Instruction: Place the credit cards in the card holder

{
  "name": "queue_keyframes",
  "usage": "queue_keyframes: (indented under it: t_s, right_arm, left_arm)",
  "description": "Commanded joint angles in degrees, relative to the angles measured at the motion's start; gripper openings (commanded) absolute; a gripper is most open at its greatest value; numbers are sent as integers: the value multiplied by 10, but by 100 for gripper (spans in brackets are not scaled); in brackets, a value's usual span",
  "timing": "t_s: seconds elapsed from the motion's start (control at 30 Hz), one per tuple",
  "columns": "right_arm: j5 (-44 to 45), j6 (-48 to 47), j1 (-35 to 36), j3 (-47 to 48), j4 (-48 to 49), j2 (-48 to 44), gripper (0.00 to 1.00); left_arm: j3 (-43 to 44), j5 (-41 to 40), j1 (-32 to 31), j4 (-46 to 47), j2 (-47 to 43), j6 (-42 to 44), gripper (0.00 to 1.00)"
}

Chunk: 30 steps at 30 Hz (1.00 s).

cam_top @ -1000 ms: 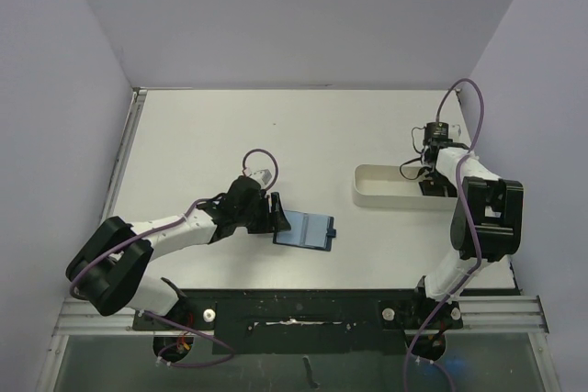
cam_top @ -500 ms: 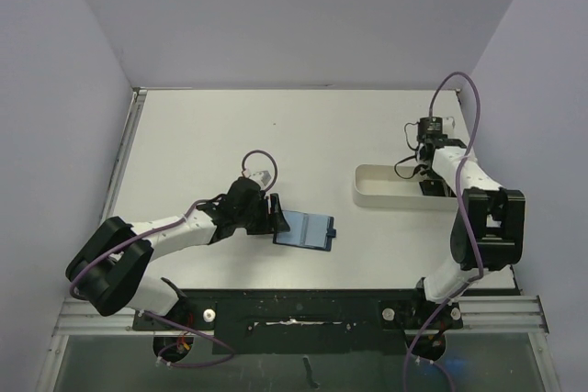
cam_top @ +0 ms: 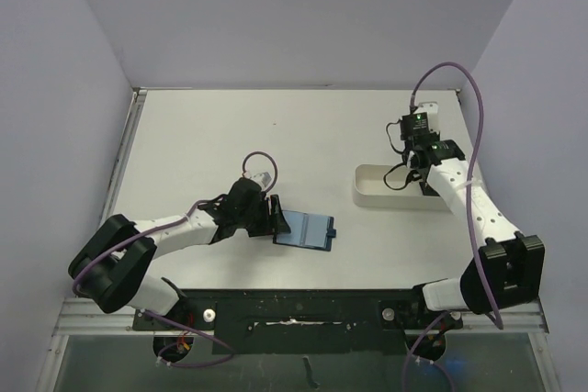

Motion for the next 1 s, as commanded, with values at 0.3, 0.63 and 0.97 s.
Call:
queue_keyframes:
  t_s: [0.3, 0.63, 0.97]
  right_arm:
    - [-64, 100, 150, -46, -3, -159, 0]
    - [-224, 209, 203, -151, 122, -253, 0]
    - [-378, 325, 237, -260, 315, -283, 0]
  left_arm:
    - [-34, 59, -21, 126, 24, -100, 49]
    - [-24, 17, -24, 102, -27, -116, 47]
    - [-31, 79, -18, 209, -135, -162, 56]
